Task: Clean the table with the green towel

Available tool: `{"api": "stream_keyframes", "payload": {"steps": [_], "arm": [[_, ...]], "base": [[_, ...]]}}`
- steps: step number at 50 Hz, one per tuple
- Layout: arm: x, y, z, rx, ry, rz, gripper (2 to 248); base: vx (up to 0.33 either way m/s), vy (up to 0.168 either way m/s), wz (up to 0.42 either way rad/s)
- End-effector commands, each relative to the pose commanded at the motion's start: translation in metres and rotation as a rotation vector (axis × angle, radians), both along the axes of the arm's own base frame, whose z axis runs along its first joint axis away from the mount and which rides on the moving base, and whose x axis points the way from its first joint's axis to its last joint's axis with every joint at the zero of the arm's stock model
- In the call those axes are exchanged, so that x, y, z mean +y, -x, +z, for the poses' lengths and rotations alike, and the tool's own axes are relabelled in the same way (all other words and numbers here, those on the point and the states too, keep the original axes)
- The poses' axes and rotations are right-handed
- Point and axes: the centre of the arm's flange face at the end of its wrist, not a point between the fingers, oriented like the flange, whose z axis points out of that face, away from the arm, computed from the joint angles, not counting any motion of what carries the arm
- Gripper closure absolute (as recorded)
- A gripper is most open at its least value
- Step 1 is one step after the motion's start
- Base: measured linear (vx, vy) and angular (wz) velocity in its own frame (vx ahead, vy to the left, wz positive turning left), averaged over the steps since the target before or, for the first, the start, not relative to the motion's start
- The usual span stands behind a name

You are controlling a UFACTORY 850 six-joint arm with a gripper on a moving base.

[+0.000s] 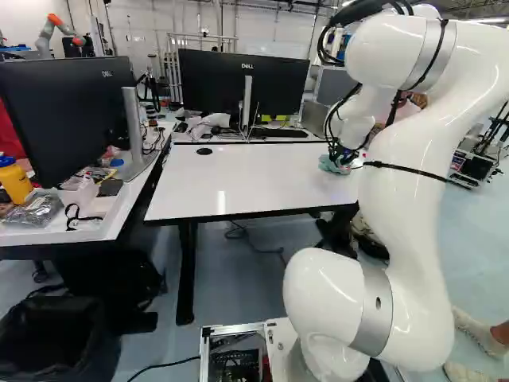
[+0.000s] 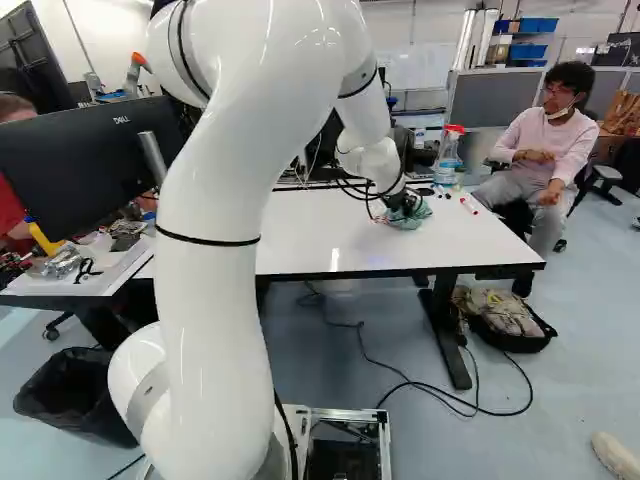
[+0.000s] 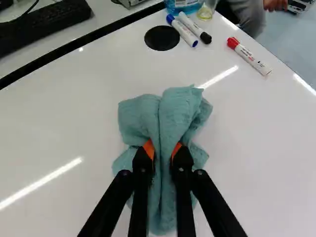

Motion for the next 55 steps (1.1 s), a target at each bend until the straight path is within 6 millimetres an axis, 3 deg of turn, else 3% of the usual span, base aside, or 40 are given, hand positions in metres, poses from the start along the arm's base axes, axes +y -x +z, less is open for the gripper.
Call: {"api": "stream_keyframes", "payload": {"steps": [29,55], "arm": [[0.048,-0.01,0.001,0.008,-0.004,0.077,195],[0.045,-0.055,-0.003,-0.021,0.01,0.101,195]], "base": [[0.0,0.0,0.0],[0.0,0.0,0.0]]}}
